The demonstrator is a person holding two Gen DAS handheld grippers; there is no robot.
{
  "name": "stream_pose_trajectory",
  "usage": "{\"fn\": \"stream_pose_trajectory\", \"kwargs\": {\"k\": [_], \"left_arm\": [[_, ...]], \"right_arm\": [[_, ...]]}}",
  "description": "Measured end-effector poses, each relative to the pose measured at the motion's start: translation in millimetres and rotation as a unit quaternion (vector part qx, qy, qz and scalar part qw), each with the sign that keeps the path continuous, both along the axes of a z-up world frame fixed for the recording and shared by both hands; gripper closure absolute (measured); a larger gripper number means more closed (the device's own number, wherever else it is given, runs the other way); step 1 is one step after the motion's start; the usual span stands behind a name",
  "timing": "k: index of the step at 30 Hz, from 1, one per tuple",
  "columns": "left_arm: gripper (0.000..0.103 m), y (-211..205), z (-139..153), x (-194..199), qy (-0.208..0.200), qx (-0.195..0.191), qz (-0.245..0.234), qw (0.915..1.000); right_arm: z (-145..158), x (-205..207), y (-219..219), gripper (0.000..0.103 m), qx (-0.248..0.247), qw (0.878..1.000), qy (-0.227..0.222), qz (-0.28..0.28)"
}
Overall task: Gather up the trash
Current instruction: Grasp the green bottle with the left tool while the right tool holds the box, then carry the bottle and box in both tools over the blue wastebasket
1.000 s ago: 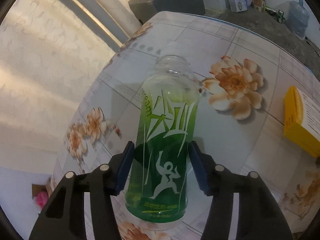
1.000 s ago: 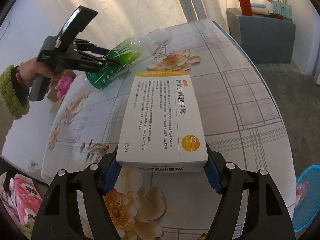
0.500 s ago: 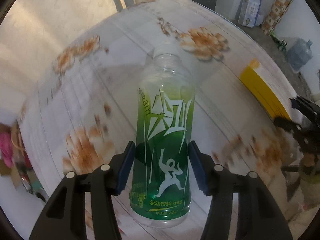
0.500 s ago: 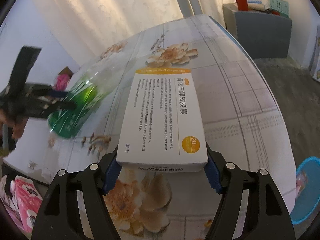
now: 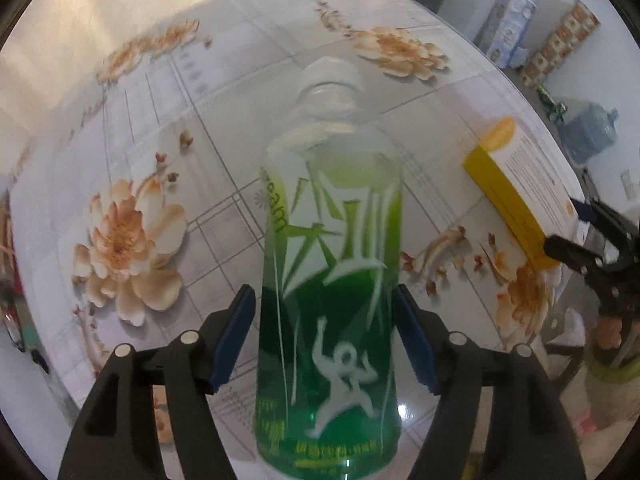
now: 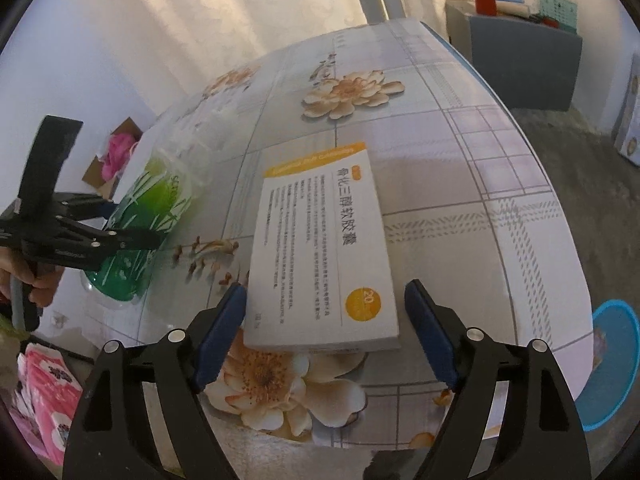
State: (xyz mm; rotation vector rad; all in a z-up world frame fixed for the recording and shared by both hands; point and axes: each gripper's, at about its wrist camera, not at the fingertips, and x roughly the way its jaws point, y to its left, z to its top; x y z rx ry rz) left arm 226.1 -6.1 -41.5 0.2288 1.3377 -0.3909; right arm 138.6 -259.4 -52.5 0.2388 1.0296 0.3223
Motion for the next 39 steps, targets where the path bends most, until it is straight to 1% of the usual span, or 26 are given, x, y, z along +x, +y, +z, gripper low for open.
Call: {"fn": "stream_pose_trajectory", "kwargs": {"k": [4, 11, 14, 15, 17, 22, 25, 29, 32, 39], "left_arm": [[0.035, 3.0, -10.9, 9.2, 0.022, -0.014, 0.017, 0.9995], [0.035, -3.8, -13.9, 10.6, 0.010, -0.012, 0.001, 0.9999], [0.042, -7.3, -14.4, 9.9, 0.002, -0.009, 0.001, 1.0000], [0.042, -7.7, -14.1, 9.4, 0.002, -0.012, 0.000, 0.9999], [0.043, -6.2, -14.0, 9.0, 0.002, -0.020, 0.003, 0.9998], [0.043, 4.7, -10.6, 2.5, 0.003, -0.039, 0.009, 0.9992], [0.043, 11.8, -7.7, -3.9, 0.003, -0.054, 0.013, 0.9985], [0.043, 18.7, 4.2, -12.7, -0.001, -0.085, 0.020, 0.9962], [0.043, 22.8, 13.8, -22.4, -0.002, -0.115, 0.028, 0.9930], [0.043, 14.3, 28.0, -49.2, -0.007, -0.169, 0.025, 0.9853]], "right_arm": [[-1.0, 6.9, 4.5, 0.025, -0.005, 1.000, 0.005, -0.005], [0.1, 18.1, 12.3, 0.025, -0.027, 0.999, -0.002, -0.019], [-1.1, 19.5, 17.3, 0.025, -0.045, 0.999, -0.009, -0.020], [-1.8, 19.8, 19.9, 0.025, -0.055, 0.998, -0.011, -0.019], [-1.6, 18.5, 24.1, 0.031, -0.068, 0.997, -0.016, -0.016], [1.7, 14.1, 27.6, 0.033, -0.088, 0.996, -0.029, -0.015], [7.7, 12.0, 26.0, 0.034, -0.082, 0.996, -0.035, -0.017], [18.7, 6.8, 24.1, 0.034, -0.072, 0.996, -0.044, -0.019], [26.0, 2.0, 22.0, 0.034, -0.056, 0.997, -0.047, -0.023], [40.6, -16.4, 17.3, 0.034, -0.021, 0.998, -0.055, -0.035]]}}
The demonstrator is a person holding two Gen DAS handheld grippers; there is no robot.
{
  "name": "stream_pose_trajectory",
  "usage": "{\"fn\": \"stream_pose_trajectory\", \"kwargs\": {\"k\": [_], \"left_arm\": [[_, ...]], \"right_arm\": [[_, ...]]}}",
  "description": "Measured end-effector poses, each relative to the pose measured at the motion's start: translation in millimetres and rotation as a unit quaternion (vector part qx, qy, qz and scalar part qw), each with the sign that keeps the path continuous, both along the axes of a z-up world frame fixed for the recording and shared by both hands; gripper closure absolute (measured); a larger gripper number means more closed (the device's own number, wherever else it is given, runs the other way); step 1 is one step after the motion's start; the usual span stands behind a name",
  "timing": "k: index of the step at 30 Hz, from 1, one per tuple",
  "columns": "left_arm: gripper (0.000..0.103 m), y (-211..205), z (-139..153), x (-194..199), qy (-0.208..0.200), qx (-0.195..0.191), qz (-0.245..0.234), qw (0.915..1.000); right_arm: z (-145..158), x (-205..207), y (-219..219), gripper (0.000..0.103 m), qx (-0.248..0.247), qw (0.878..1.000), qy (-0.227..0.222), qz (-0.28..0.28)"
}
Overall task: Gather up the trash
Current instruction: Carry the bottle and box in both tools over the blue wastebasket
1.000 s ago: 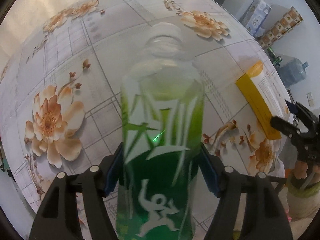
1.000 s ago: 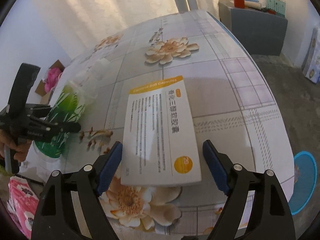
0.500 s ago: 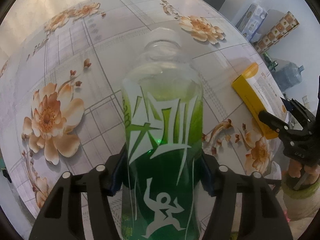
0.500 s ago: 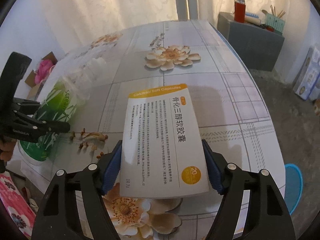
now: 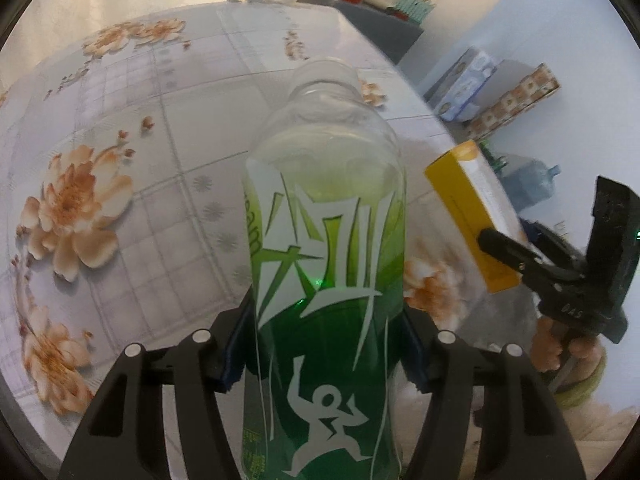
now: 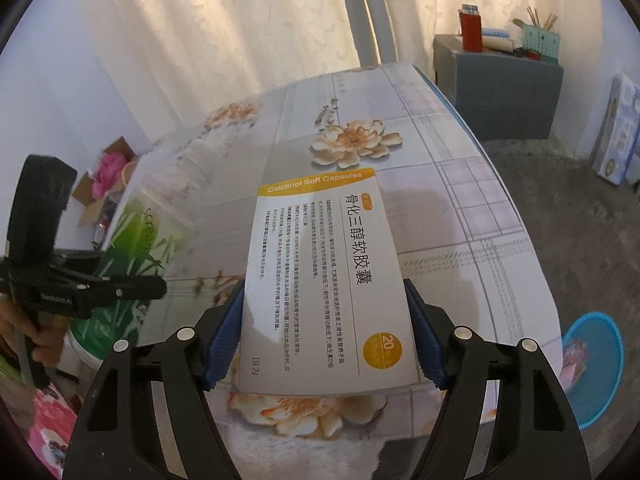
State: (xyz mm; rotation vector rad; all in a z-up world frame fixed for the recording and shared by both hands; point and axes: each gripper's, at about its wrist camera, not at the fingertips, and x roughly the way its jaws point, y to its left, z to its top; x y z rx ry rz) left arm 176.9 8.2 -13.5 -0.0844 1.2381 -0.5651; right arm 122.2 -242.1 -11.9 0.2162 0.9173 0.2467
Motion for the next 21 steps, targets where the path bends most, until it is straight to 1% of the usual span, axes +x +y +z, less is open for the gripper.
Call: {"fn": "stream_pose_trajectory", "kwargs": {"k": [2, 5, 12, 16, 21], "left_arm": [[0.043, -5.5, 6.2, -7.9, -0.004, -0.019, -0.005, 0.9998], [0.043, -18.7, 13.3, -16.8, -0.012, -0.035, -0.019, 0.9991], [0.043, -60.5, 31.3, -30.2, -0.028, -0.055, -0.057, 0.9965], [0.043, -98.7, 38.0, -37.0, -0.033, -0.060, -0.084, 0.9941], [0.043, -152.0, 39.3, -41.7, -0.028, -0.060, -0.125, 0.9900]], "right_arm": [[3.5, -6.3, -3.0, 0.034, 0.008, 1.000, -0.002, -0.006], [7.7, -17.8, -11.0, 0.034, 0.022, 1.000, -0.006, -0.019], [15.2, -45.3, -41.3, 0.034, 0.052, 0.997, -0.019, -0.056], [16.9, -63.2, -70.1, 0.034, 0.068, 0.994, -0.025, -0.086], [15.1, -84.3, -111.7, 0.034, 0.084, 0.987, -0.033, -0.131]]}}
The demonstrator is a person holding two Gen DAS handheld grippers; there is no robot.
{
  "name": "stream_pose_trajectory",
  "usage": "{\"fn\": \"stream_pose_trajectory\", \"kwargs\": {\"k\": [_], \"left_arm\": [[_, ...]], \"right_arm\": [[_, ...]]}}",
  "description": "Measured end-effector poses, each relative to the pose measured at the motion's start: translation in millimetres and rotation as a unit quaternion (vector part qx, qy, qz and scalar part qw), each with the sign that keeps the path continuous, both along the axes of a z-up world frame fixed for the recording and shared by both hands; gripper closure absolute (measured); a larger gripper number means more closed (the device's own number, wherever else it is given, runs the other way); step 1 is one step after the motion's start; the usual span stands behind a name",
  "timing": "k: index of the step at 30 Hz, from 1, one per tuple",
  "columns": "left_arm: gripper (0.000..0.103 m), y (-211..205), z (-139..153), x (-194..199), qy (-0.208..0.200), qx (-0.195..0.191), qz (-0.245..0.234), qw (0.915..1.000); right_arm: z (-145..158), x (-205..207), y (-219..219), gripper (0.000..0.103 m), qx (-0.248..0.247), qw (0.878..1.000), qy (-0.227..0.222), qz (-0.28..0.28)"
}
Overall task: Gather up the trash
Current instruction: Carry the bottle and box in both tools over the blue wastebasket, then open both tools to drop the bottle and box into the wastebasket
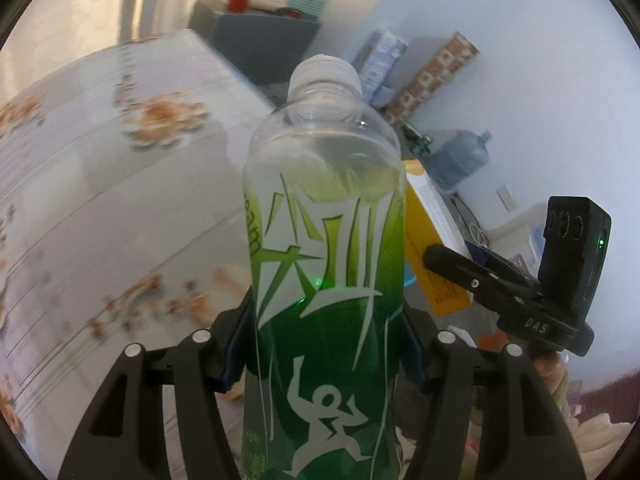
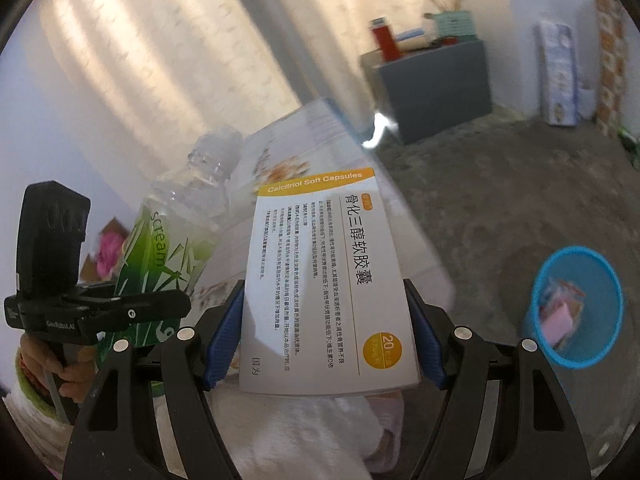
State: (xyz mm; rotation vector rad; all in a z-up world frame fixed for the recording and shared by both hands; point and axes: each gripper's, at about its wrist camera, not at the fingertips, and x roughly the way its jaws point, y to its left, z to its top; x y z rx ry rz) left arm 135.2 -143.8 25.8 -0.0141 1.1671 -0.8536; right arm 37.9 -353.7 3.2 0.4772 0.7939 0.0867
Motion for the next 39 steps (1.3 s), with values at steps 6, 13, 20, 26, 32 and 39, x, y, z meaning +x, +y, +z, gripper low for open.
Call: {"fn": "stream_pose_trajectory", "kwargs": {"k": [6, 13, 20, 26, 32, 39], "left_arm": [[0.043, -80.3, -6.0, -4.7, 0.007, 0.013, -0.061, 0.9981], [0.043, -186.5, -27.2, -18.4, 0.031, 0.026, -0.133, 0.9903], [0.043, -290.9, -88.4, -32.8, 0.073, 0.072, -0.179, 0.9786], [0.043, -356.7, -154.3, -29.9, 0.098, 0.126, -0.195, 0.9678], [0.043, -415.2, -196.2, -12.7, 0.101, 0.142, -0.183, 0.9675], [0.018, -443.8, -222.7, -1.2, 0.050, 0.126, -0.150, 0.9793]], "right_arm": [[-9.7, -33.7, -58.6, 0.034, 0.019, 0.997, -0.003, -0.072], [-41.0, -79.7, -137.8, 0.034, 0.044, 0.983, 0.012, -0.176], [-94.5, -109.6, -199.8, 0.034, 0.067, 0.963, 0.060, -0.252], [-156.1, -106.2, -247.0, 0.034, 0.109, 0.945, 0.119, -0.286], [-196.6, -78.8, -281.5, 0.033, 0.110, 0.935, 0.156, -0.299], [-243.8, -58.2, -305.2, 0.026, 0.049, 0.932, 0.180, -0.311]]}}
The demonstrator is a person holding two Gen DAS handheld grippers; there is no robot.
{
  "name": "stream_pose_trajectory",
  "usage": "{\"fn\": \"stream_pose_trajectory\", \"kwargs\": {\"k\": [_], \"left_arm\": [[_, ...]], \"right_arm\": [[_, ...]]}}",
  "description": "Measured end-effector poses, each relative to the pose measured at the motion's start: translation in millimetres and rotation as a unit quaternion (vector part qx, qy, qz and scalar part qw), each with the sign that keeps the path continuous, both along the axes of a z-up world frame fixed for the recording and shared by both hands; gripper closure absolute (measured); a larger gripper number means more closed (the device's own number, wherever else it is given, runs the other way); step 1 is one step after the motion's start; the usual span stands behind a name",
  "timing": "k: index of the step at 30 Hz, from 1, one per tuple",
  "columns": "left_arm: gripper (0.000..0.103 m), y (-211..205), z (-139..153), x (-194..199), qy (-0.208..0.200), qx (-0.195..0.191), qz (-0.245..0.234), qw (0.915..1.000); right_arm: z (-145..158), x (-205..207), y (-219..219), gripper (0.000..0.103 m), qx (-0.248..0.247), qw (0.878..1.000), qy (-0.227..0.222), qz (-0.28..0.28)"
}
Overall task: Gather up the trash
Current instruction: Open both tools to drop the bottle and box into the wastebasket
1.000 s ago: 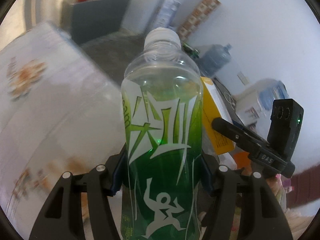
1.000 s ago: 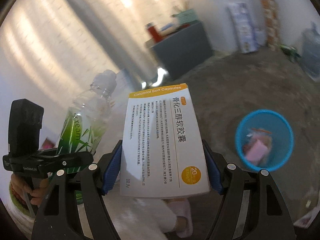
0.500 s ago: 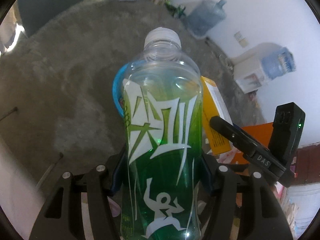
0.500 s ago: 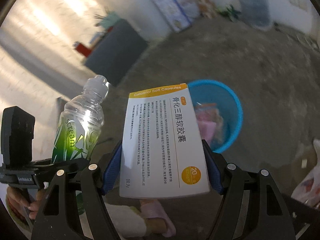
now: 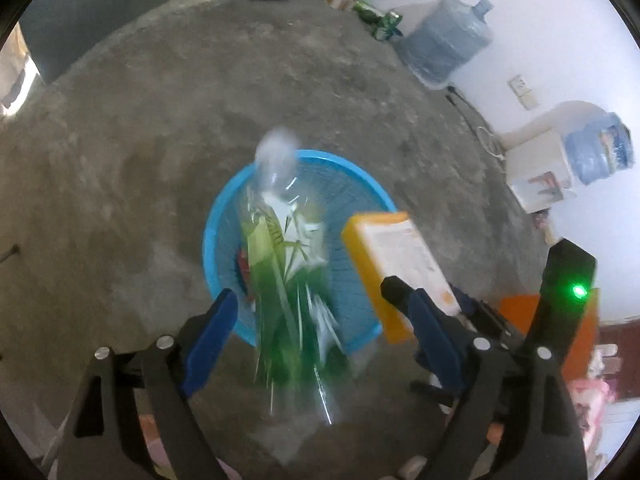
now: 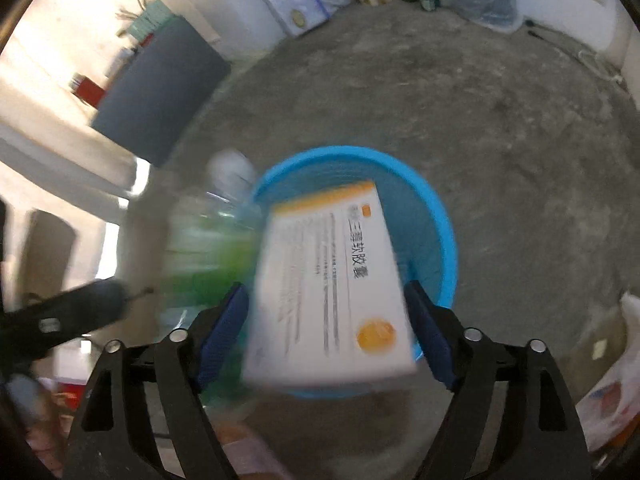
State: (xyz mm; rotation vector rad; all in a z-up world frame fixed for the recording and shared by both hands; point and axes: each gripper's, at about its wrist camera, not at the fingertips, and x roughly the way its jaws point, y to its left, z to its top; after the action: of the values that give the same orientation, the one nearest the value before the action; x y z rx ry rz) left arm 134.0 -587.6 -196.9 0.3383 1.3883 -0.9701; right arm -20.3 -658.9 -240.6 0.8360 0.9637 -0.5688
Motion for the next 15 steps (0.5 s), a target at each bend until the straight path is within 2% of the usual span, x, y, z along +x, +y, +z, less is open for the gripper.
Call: {"fn": "stream_pose_trajectory", "kwargs": {"k": [2, 4, 8, 15], "left_arm": [[0.018, 2.2, -4.0, -1.5, 0.004, 0.002, 0.005, 1.0000], [0.018, 7.2, -0.7, -5.3, 0.010, -0.014, 0.005, 0.9998], [0.018, 25.5, 11.8, -1.7, -0.011, -0.038, 0.000, 0.9992], [0.018, 44.5, 36.6, 8.1, -0.039, -0.058, 0.018, 0.9974]], "right_arm": [[-9.8, -2.6, -0.6, 0.026, -0.003, 1.000, 0.017, -0.005], [-14.5, -7.2, -0.1, 0.026, -0.008, 1.000, 0.026, -0.009], [-11.0, -18.4, 3.3, 0.026, -0.021, 0.999, 0.029, -0.016], [0.4, -35.9, 4.9, 0.027, -0.034, 0.999, 0.019, -0.031]]}}
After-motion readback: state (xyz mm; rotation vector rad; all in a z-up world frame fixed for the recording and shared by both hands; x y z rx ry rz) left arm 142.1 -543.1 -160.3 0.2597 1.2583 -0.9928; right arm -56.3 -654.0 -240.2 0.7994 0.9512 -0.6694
